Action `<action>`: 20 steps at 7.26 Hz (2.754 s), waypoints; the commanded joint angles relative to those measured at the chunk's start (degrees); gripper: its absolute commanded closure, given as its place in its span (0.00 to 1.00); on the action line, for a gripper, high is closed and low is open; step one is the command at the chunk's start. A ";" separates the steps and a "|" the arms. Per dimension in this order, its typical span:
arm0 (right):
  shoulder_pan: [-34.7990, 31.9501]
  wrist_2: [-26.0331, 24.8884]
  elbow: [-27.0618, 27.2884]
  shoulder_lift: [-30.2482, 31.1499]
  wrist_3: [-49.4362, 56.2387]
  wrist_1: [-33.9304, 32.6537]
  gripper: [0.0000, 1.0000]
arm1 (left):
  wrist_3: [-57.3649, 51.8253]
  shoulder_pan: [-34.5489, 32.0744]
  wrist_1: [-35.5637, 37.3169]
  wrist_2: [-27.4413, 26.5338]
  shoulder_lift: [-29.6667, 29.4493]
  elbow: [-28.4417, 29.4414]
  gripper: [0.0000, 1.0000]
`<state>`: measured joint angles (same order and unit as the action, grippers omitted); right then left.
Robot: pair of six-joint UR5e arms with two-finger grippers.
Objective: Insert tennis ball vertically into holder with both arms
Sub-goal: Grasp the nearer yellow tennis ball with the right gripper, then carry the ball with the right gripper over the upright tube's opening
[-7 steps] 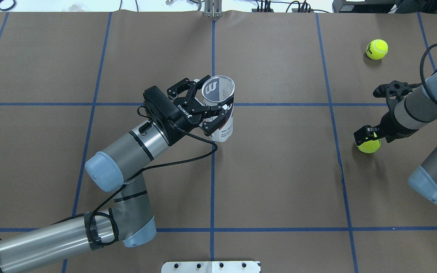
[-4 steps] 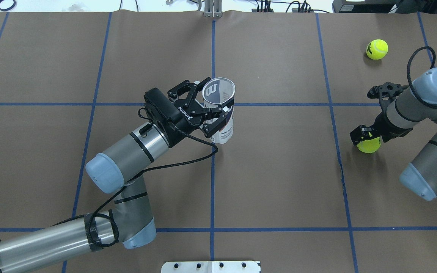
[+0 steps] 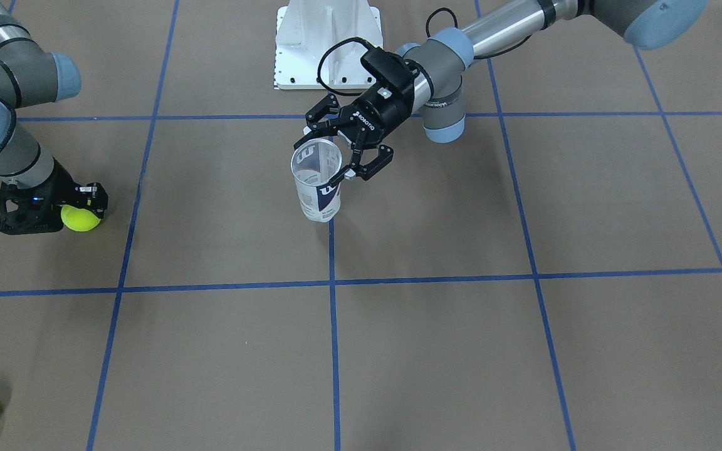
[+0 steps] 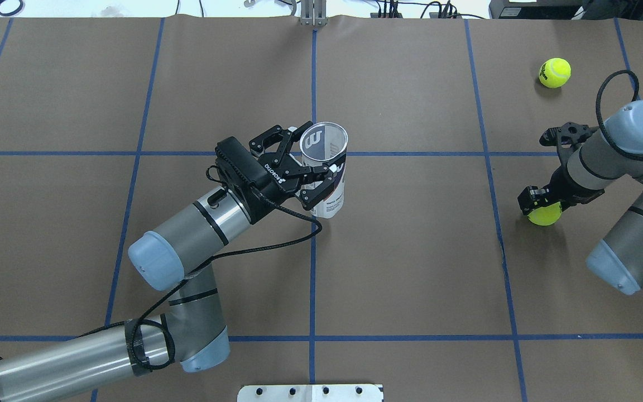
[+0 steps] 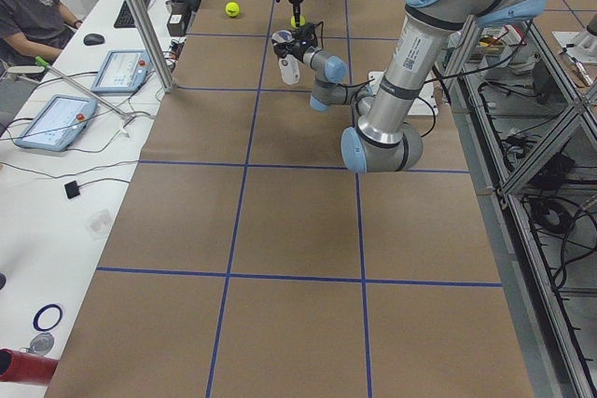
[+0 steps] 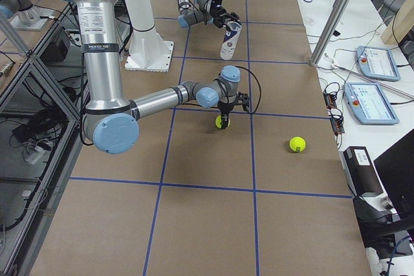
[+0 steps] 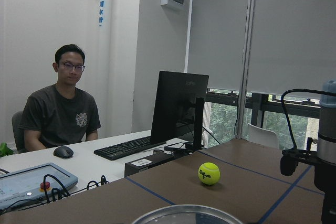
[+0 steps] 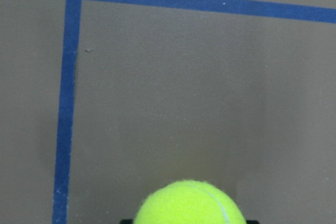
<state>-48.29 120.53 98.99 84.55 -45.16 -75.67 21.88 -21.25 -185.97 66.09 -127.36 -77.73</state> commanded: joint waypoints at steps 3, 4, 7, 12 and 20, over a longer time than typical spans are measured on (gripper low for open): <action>-0.14 0.40 3.84 -2.89 -5.00 -0.79 1.00 | -0.88 2.18 -8.67 -0.18 -0.08 3.98 0.27; -0.14 0.49 3.84 -4.12 -6.85 -0.80 1.00 | -3.32 2.18 -9.66 -0.09 -0.08 4.08 0.27; -0.31 0.32 7.78 -8.15 -10.71 -1.14 1.00 | -8.87 2.52 -11.87 0.00 -0.26 5.04 0.27; 0.04 0.49 7.88 -23.97 -22.31 -11.69 1.00 | -8.70 4.28 -12.40 0.00 0.09 5.13 0.26; 2.49 2.51 8.58 -33.84 -37.53 -11.61 1.00 | -8.44 4.72 -12.48 0.00 0.80 5.13 0.18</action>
<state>-46.57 123.12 107.19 50.98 -81.75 -87.28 13.44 -16.53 -198.40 66.09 -126.57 -72.60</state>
